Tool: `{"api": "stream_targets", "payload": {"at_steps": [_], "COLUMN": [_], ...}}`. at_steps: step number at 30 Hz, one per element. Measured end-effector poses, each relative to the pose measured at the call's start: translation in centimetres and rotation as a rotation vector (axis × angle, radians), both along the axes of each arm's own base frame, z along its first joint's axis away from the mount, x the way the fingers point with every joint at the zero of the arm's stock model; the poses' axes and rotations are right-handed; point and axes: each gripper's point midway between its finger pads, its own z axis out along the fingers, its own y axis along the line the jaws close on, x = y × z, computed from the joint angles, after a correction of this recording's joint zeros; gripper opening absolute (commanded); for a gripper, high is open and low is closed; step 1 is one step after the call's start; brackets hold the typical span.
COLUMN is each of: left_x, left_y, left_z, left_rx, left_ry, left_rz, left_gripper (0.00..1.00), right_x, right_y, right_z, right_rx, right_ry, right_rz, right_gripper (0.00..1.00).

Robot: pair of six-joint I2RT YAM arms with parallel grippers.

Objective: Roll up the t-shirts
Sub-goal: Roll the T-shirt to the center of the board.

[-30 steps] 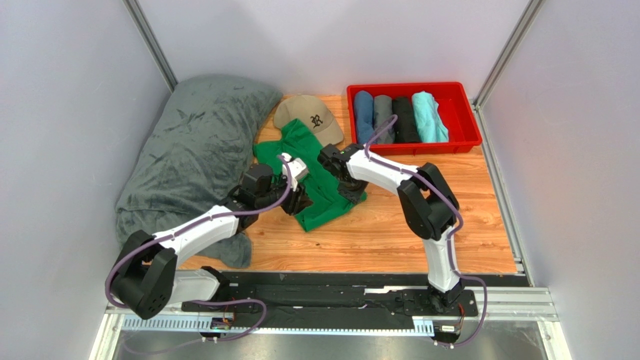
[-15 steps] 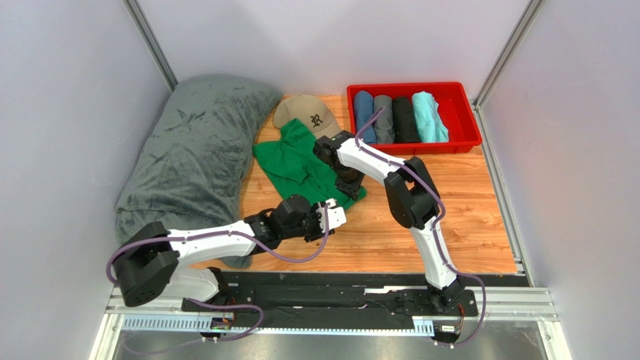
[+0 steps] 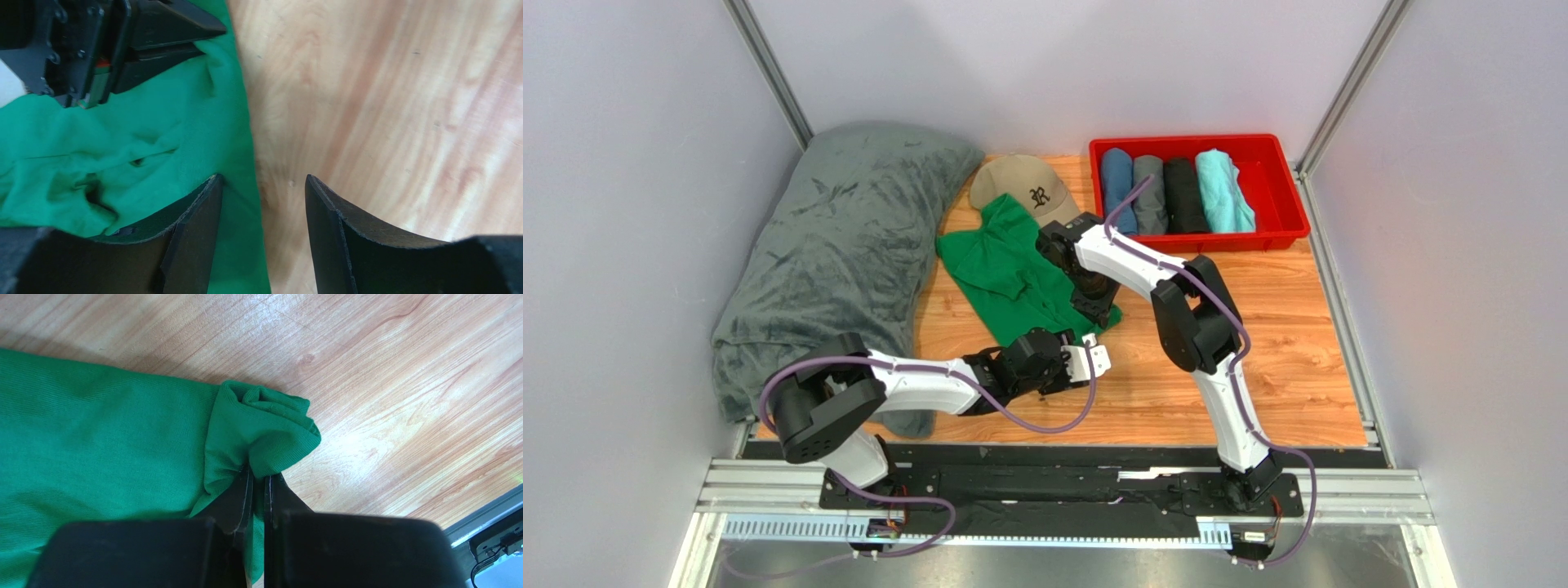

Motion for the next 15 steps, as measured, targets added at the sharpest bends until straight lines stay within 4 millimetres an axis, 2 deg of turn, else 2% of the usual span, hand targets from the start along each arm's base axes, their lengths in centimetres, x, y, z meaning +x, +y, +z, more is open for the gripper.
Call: {"api": "stream_targets", "payload": {"at_steps": [9,12,15], "left_x": [1.6,2.0,2.4], "left_y": [-0.6,-0.6,-0.6], "left_z": [-0.1,-0.5,-0.8], "left_rx": [0.026,0.042,0.054], "left_ry": [-0.092,-0.107,-0.117], "left_rz": [0.041,0.051,0.071], "left_gripper": [0.59,0.54,0.4], "right_x": [0.0,-0.1,-0.1], "right_y": [0.0,0.0,0.1], "right_z": [0.0,0.0,0.0], "right_rx": [0.007,0.008,0.01], "right_ry": [0.006,0.007,0.008], "right_rz": [-0.003,-0.004,-0.005], "right_gripper": [0.0,0.0,0.0]}}
